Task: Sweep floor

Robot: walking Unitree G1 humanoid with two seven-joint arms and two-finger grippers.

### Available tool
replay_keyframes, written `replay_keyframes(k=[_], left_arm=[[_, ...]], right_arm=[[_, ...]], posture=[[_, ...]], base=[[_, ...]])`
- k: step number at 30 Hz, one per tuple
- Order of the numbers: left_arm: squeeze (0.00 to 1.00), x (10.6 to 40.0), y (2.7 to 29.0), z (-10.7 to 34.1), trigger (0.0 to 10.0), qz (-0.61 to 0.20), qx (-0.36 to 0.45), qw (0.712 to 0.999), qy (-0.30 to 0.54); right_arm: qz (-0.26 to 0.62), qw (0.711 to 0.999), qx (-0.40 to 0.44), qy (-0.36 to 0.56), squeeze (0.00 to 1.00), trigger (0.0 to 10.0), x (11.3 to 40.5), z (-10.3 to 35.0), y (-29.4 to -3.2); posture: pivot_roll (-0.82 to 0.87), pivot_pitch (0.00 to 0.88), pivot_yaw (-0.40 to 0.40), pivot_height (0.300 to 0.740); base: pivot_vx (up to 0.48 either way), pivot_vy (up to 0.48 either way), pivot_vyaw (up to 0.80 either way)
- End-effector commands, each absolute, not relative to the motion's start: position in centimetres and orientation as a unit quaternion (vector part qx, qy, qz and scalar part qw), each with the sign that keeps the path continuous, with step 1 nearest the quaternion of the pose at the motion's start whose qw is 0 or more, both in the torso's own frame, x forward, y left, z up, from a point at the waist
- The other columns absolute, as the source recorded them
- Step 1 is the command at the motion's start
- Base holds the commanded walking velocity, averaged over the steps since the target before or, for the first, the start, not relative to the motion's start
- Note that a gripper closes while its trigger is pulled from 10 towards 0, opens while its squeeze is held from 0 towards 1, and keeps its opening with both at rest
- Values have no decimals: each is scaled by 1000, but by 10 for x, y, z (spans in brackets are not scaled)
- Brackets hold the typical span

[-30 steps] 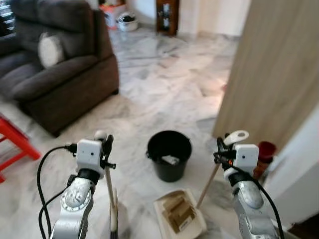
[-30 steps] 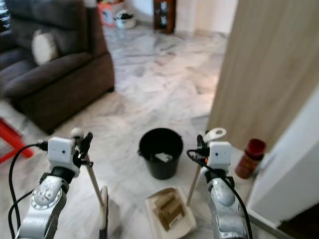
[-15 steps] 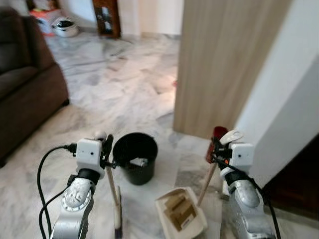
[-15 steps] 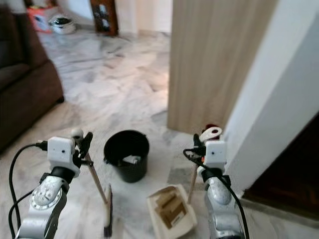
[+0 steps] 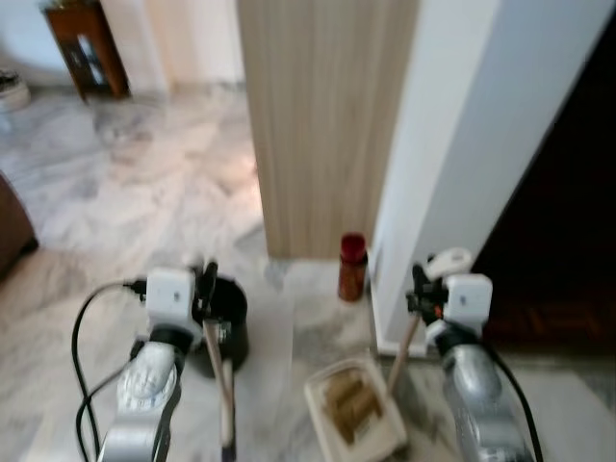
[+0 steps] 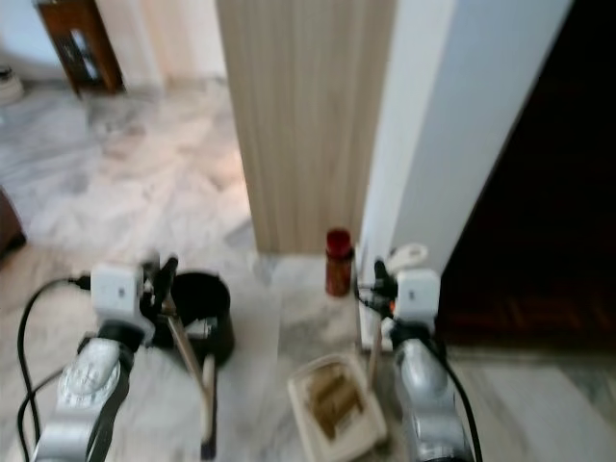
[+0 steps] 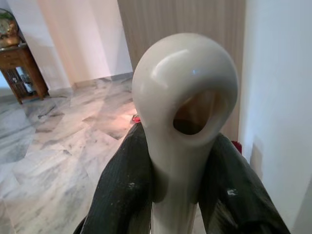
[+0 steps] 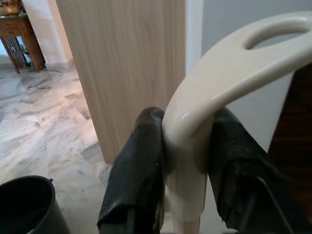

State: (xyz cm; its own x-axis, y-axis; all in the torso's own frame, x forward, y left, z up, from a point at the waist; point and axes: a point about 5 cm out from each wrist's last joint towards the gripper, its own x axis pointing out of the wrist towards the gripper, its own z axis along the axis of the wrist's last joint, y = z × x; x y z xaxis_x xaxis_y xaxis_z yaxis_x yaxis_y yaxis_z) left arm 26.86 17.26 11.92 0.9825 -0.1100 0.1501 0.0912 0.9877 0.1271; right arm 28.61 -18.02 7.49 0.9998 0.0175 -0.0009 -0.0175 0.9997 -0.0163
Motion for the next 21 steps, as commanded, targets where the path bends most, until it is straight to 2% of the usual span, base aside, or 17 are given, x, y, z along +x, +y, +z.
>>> replay_keyframes(k=[1, 12, 21], left_arm=[[0, 269, 174, 128, 10000, -45, 65, 992, -98], [0, 269, 172, 127, 10000, -43, 51, 993, -92], [0, 269, 172, 126, 10000, -43, 49, 994, -89]], right_arm=[[20, 999, -2, -36, 0, 10000, 294, 90, -172], [19, 999, -2, -39, 0, 10000, 296, 91, -171], [17, 999, -1, -37, 0, 10000, 296, 90, -171]], posture=[[-66, 0, 70, 740], [-62, 0, 73, 740], [-60, 0, 75, 740]], base=[[0, 0, 0], [0, 0, 0], [0, 253, 0]])
